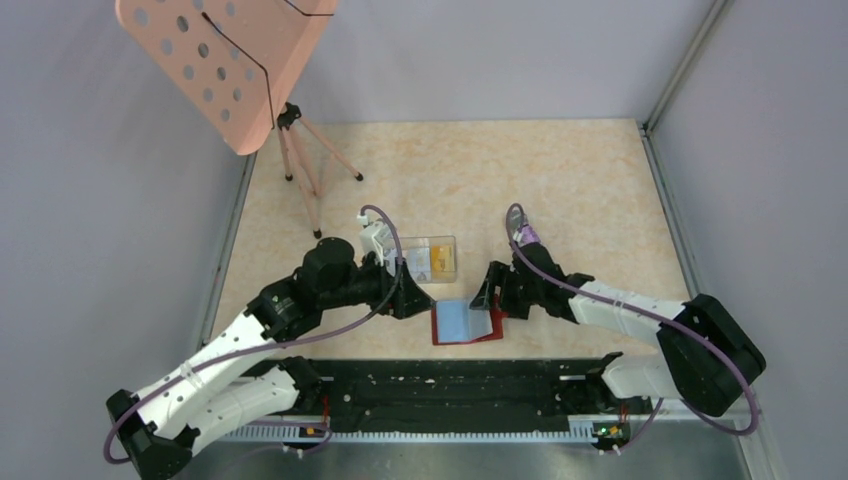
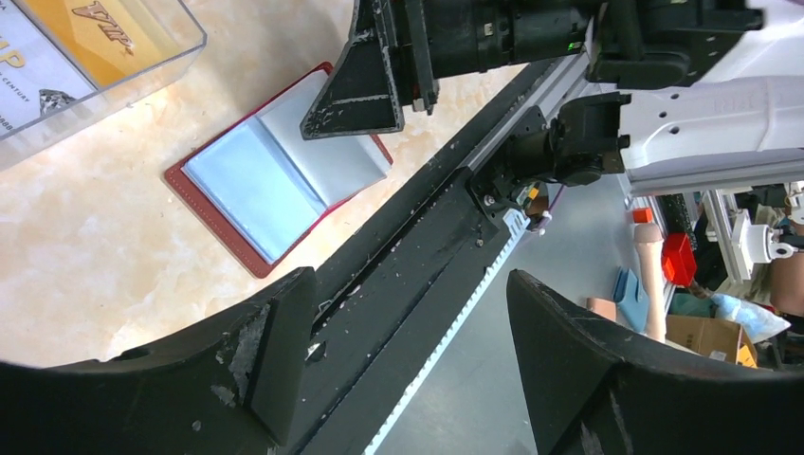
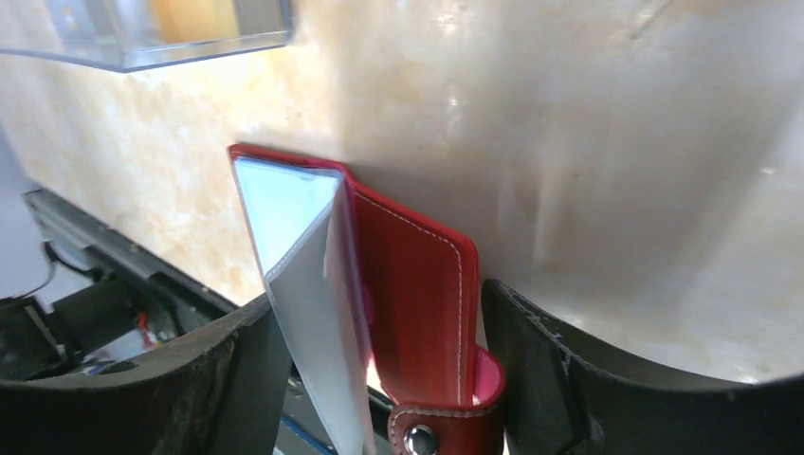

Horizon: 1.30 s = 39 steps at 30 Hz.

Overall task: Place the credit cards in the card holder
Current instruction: Place the card holder at the center of the board.

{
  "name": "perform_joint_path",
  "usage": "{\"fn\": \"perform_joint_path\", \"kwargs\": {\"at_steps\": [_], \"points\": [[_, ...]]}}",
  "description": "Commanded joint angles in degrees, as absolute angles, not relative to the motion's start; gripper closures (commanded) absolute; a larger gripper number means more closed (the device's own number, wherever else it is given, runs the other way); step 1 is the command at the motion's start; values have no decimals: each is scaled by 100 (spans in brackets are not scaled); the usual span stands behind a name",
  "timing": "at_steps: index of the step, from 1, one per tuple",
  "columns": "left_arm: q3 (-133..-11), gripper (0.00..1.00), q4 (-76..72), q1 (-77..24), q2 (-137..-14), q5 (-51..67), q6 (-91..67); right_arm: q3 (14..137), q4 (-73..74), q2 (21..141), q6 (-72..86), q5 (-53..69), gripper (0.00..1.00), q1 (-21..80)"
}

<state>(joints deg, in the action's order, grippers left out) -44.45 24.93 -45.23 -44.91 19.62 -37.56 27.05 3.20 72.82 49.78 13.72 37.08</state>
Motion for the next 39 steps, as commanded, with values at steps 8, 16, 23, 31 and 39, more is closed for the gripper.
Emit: {"fn": "perform_joint_path", "kwargs": {"at_steps": [8, 16, 23, 31, 39], "points": [[-4636, 20, 2674, -4535, -4802, 1481, -3828, 3771, 2721, 6701, 4024, 335, 26, 3689], [-4557, 14, 2599, -4531, -4913, 1155, -4178, 4202, 2919, 6258, 3952, 634, 53, 3911], [-4439, 10, 2624, -4509, -5023, 1171, -4390, 3979, 1780, 6630, 4270, 1380, 86, 4375], [-4131, 11, 2402, -4500, -5166, 1490, -4406, 4334, 1748, 7777, 4466, 865, 100, 5138], [-3884, 14, 2176, -4504, -5655, 1866, -4560, 4169, 2129, 8395, 5160, 33, 100, 5133]]}}
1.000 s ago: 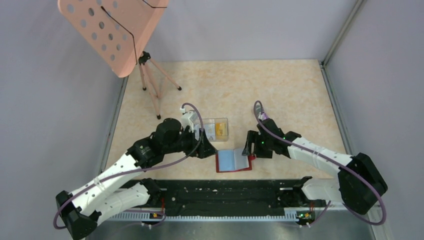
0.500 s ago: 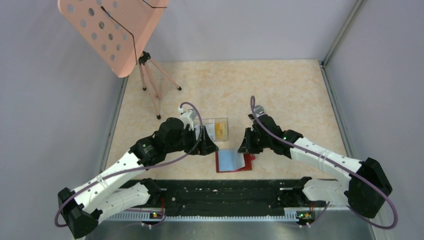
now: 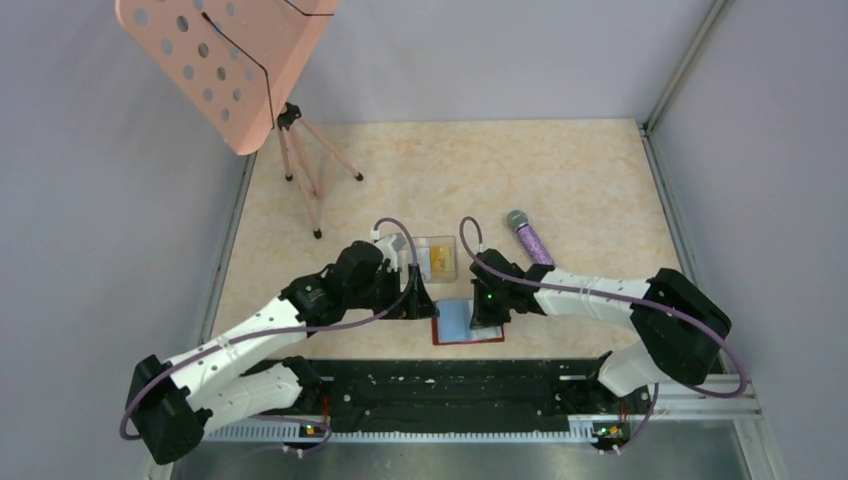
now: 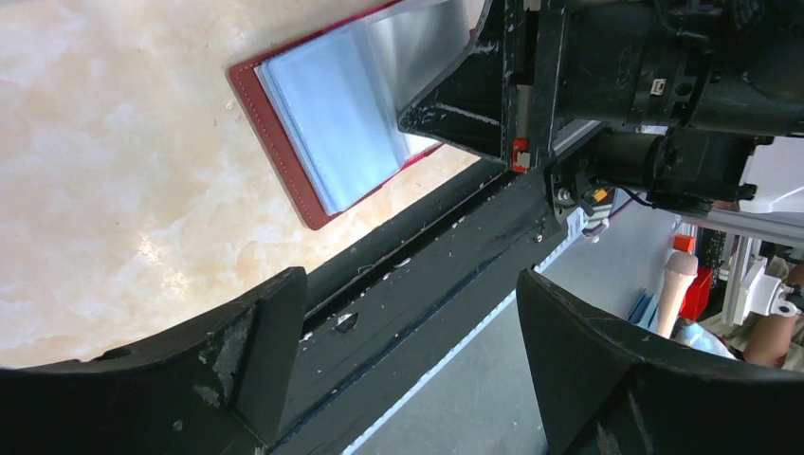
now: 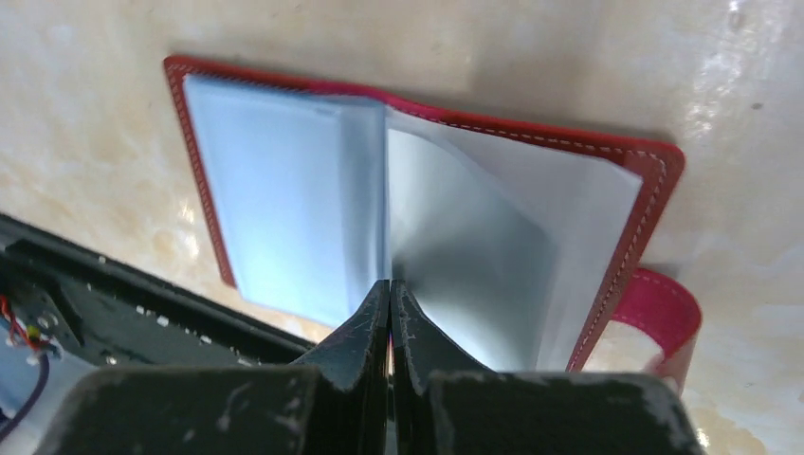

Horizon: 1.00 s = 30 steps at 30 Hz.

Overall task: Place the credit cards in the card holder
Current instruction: Place the card holder at the center of the board.

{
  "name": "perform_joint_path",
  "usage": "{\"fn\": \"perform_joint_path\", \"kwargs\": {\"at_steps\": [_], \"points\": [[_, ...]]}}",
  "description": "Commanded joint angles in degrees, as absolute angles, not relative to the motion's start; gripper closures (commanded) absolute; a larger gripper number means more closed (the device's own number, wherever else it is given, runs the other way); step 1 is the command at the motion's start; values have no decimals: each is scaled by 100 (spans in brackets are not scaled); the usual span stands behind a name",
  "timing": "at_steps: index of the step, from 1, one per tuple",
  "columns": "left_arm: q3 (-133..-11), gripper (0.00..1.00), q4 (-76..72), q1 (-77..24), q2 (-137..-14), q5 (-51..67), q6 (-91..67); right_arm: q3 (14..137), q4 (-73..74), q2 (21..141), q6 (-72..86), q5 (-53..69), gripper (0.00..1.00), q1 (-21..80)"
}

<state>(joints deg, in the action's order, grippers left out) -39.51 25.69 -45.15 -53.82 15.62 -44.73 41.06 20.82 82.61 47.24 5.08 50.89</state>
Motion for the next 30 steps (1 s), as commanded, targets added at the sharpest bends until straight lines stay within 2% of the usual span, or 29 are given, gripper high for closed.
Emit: {"fn": "perform_joint_path", "kwargs": {"at_steps": [1, 9, 16, 25, 27, 30], "points": [[-3899, 15, 2179, -4501, -5773, 1950, -4547, 4088, 2071, 8447, 5276, 58, 100, 5098], [-3940, 20, 2101, -4520, -6313, 2136, -4520, 2934, 753, 8341, 5903, 859, 100, 4666], [-3964, 20, 2156, -4518, -6283, 2009, -4482, 2670, 397, 8450, 5912, 1238, 100, 4549], [-4157, 17, 2672, -4515, -5784, 1479, -4273, 3250, 1370, 7794, 5206, 844, 100, 4541], [-4167, 15, 2693, -4511, -5648, 1356, -4287, 3380, 1622, 7583, 5086, 703, 89, 4544], [-4176, 14, 2778, -4509, -5459, 1047, -4458, 3474, 1845, 7369, 4945, 588, 82, 4543]]}}
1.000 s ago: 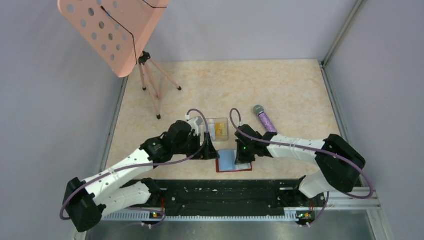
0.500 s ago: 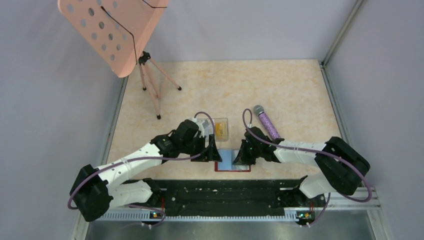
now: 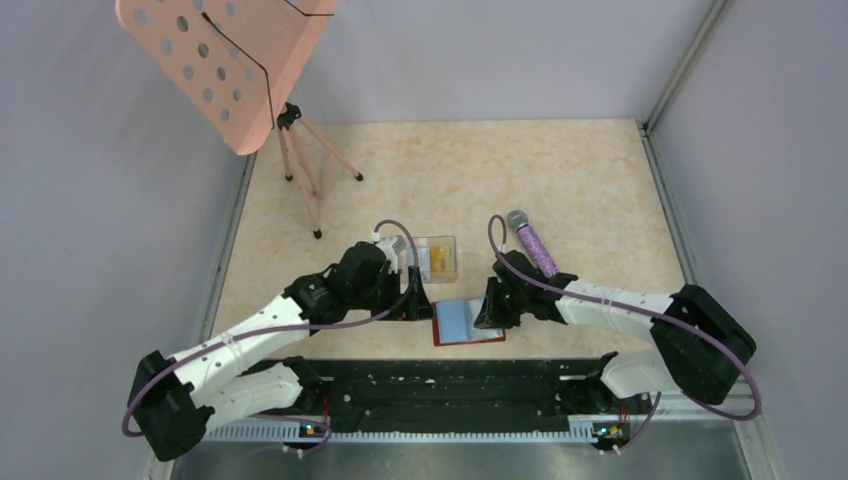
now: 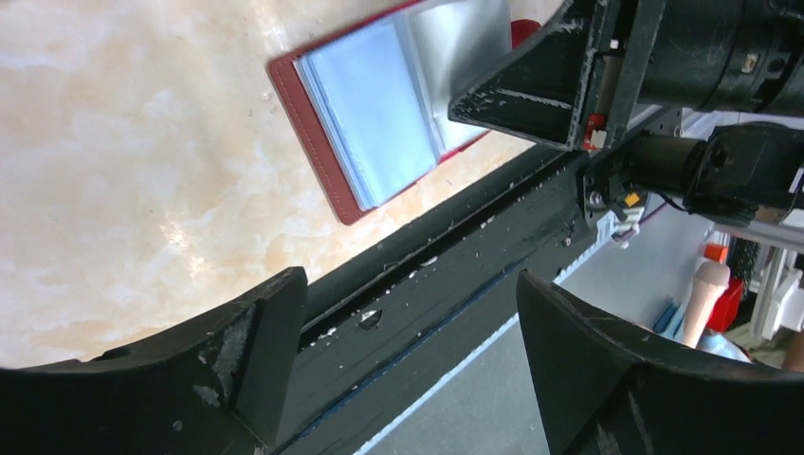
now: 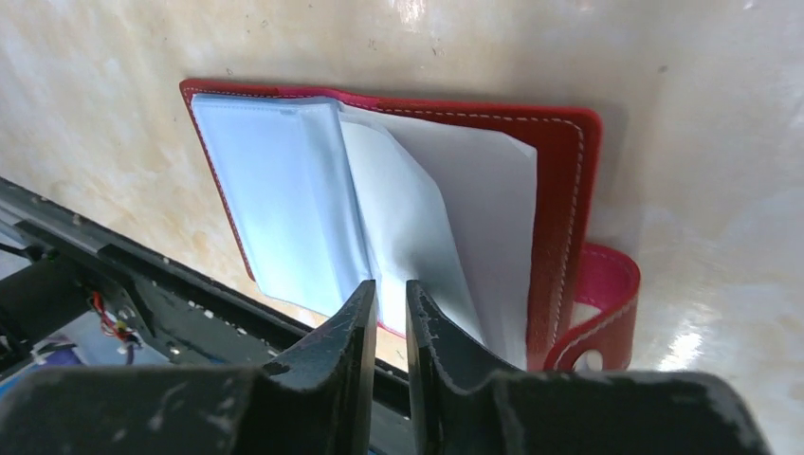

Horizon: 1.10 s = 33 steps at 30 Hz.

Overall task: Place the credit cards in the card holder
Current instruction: Place the card holder at the center of the board, then pick up the credit card from the storage box.

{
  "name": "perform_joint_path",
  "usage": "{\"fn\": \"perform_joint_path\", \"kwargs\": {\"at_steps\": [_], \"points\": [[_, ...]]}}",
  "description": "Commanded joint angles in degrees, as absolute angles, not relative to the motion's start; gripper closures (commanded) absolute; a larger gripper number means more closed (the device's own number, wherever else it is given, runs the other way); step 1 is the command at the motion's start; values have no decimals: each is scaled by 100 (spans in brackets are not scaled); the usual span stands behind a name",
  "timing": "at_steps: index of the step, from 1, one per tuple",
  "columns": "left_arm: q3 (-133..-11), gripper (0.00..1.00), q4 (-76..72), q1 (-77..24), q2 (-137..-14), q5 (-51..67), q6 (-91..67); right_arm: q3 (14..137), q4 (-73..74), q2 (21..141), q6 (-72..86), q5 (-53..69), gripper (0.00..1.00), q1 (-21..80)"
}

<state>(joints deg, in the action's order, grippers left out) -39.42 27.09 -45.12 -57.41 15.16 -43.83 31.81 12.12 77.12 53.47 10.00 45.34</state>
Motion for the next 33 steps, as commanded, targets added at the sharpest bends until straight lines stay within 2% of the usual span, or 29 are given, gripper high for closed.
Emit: {"fn": "perform_joint_path", "kwargs": {"at_steps": [1, 8, 11, 15, 22, 26, 33], "points": [[-4179, 13, 2804, -4509, -5401, 957, -4490, 3496, 1880, 7305, 4908, 569, 80, 4539], [-4221, 10, 2927, -4460, -4999, 476, -4482, 3712, 1973, 7076, 4726, 630, 70, 4536], [-4328, 4, 2957, -4403, -4948, 393, -4300, 3868, 1946, 7024, 4649, 682, 64, 4540], [-4543, 2, 2998, -4119, -5200, 638, -4080, 4139, 1853, 7118, 4510, 739, 57, 4462], [-5067, 7, 2958, -3307, -6169, 1549, -3616, 4563, 1571, 7621, 4247, 1524, 50, 3917], [-5432, 16, 2969, -2830, -6870, 2050, -3403, 4744, 1254, 7920, 4249, 1854, 36, 3665], [-6564, 30, 3630, -2687, -8508, 2261, -2780, 5373, 1092, 8750, 4162, 2107, 29, 3459]]}}
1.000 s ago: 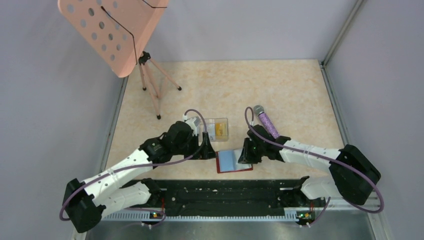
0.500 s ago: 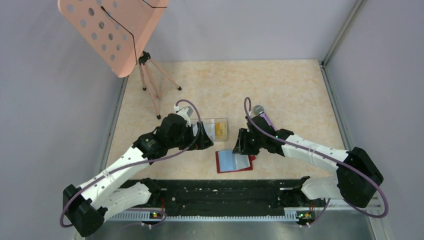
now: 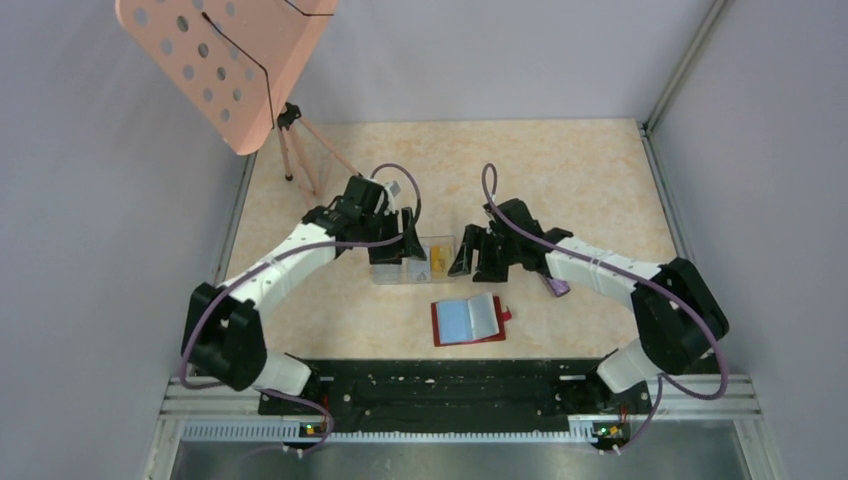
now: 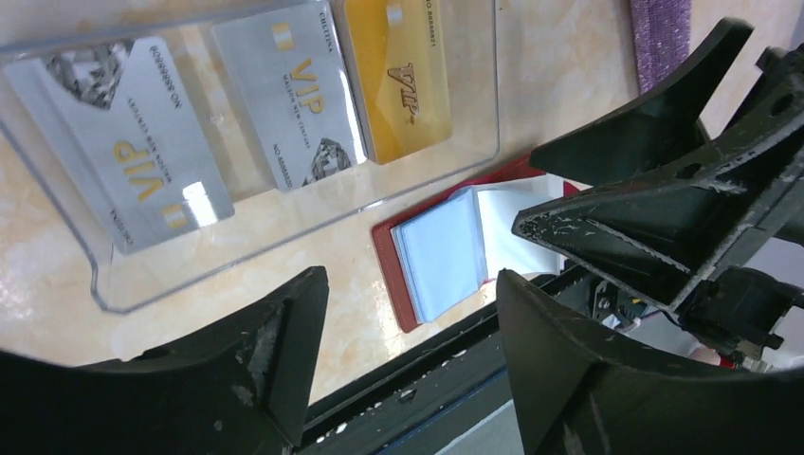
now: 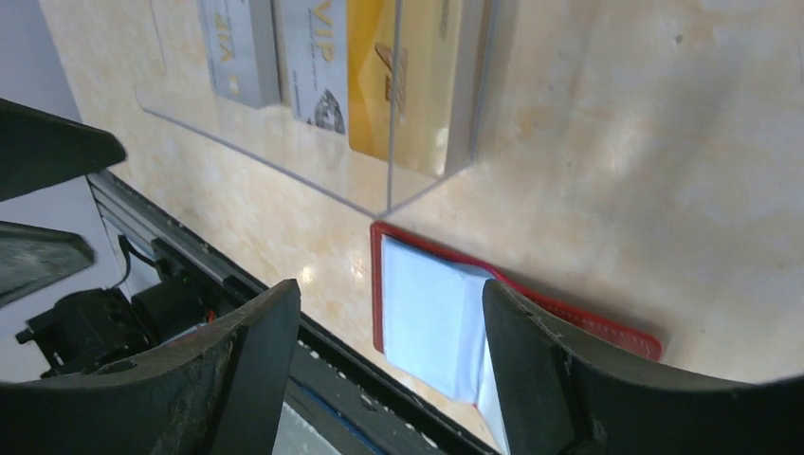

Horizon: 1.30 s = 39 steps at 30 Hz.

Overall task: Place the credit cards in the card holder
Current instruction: Pick up the credit card from the storage box.

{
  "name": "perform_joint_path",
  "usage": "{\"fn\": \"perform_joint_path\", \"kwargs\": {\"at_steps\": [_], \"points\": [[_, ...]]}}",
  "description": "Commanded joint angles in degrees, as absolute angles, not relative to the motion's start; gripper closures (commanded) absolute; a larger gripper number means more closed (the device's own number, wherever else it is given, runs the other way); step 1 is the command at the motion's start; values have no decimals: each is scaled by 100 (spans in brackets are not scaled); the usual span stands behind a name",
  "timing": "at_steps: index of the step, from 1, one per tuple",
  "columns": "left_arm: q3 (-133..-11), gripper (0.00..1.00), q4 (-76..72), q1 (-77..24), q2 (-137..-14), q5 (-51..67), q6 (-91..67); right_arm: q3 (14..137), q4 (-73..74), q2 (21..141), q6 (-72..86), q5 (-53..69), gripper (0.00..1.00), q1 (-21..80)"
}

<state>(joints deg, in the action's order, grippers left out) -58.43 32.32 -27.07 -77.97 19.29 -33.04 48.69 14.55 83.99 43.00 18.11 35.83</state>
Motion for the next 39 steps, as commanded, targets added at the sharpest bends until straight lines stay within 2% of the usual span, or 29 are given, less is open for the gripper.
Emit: {"fn": "perform_joint_path", "kwargs": {"at_steps": [1, 3, 9, 12, 19, 25, 30, 33, 36, 39], "points": [[-6676, 33, 3709, -2687, -8752, 2259, -2744, 5438, 1053, 8855, 4177, 2131, 29, 3436], [-6754, 39, 3632, -2686, -9078, 2206, -2743, 5559, 997, 9053, 4198, 2165, 28, 3394], [-6817, 42, 3208, -2701, -9634, 2131, -2916, 5867, 1055, 9515, 4151, 2119, 30, 3332], [-6844, 46, 3054, -2744, -9863, 2145, -2985, 5930, 1077, 9657, 4132, 2140, 43, 3322], [-6888, 52, 2803, -2828, -10297, 2128, -3114, 5950, 1049, 9858, 4101, 2254, 59, 3322], [-6992, 56, 2688, -2941, -10515, 2087, -3245, 5880, 920, 9886, 4144, 2397, 78, 3321], [-7082, 74, 2672, -2994, -10624, 1946, -3235, 5823, 862, 9893, 4164, 2492, 100, 3322], [-7190, 88, 2766, -3025, -10705, 1827, -3196, 5769, 836, 9891, 4169, 2521, 100, 3322], [-7331, 97, 2938, -3092, -10731, 1664, -3100, 5739, 825, 9873, 4175, 2555, 100, 3322], [-7497, 100, 3150, -3201, -10685, 1358, -3045, 5731, 827, 9859, 4186, 2579, 100, 3322]]}}
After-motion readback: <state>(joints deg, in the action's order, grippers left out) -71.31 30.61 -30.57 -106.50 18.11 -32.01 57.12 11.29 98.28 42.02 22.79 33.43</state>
